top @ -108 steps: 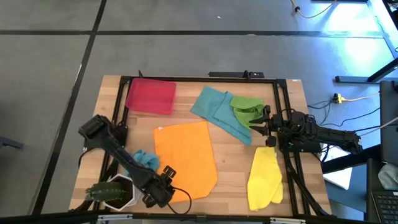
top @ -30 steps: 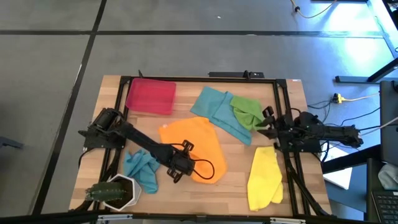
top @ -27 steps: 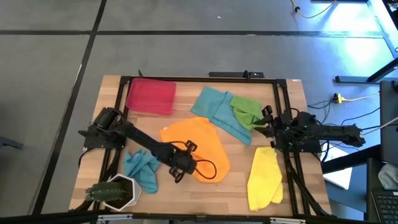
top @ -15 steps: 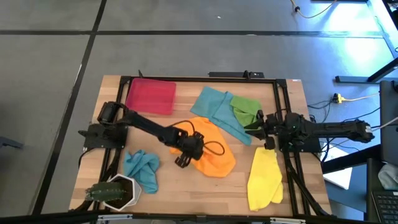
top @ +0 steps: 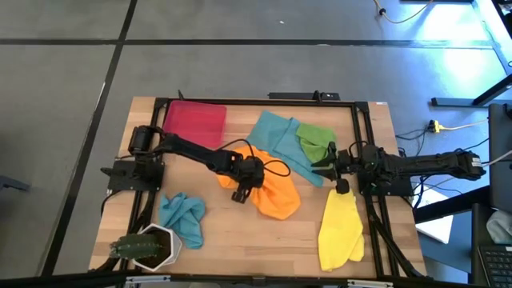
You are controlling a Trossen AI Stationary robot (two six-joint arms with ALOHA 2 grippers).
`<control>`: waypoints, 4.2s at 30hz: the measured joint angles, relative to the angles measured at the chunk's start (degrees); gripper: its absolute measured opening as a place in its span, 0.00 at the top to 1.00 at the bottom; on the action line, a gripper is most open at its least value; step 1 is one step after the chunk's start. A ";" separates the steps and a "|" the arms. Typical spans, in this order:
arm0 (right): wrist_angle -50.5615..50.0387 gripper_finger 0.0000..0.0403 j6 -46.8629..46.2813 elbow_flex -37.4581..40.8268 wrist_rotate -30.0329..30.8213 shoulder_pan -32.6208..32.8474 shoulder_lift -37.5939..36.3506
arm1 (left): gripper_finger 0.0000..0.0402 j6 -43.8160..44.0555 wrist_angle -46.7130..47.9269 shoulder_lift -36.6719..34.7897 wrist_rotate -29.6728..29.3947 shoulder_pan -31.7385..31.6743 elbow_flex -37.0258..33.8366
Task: Roll microfiber towels into tight, uniform cylinder then place into a basket
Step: Fold the orange microfiber towel
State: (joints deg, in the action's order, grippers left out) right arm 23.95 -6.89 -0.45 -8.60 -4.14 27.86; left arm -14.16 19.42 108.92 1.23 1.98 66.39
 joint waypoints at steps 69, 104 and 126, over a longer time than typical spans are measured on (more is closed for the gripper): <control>24.69 0.74 -6.12 -14.49 -0.01 15.76 45.28 | 1.00 21.45 -27.63 0.00 -10.19 11.69 0.04; 16.51 0.74 4.13 -14.51 18.25 29.20 50.86 | 1.00 21.66 -24.12 -1.02 -14.32 11.69 -0.02; -11.64 0.74 4.58 -30.11 34.73 32.90 54.97 | 1.00 36.39 -6.04 -9.23 -51.32 17.16 0.04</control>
State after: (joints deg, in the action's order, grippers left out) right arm 12.31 -2.31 -30.55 26.13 28.76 82.83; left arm 22.23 13.38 99.69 -50.09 19.14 66.43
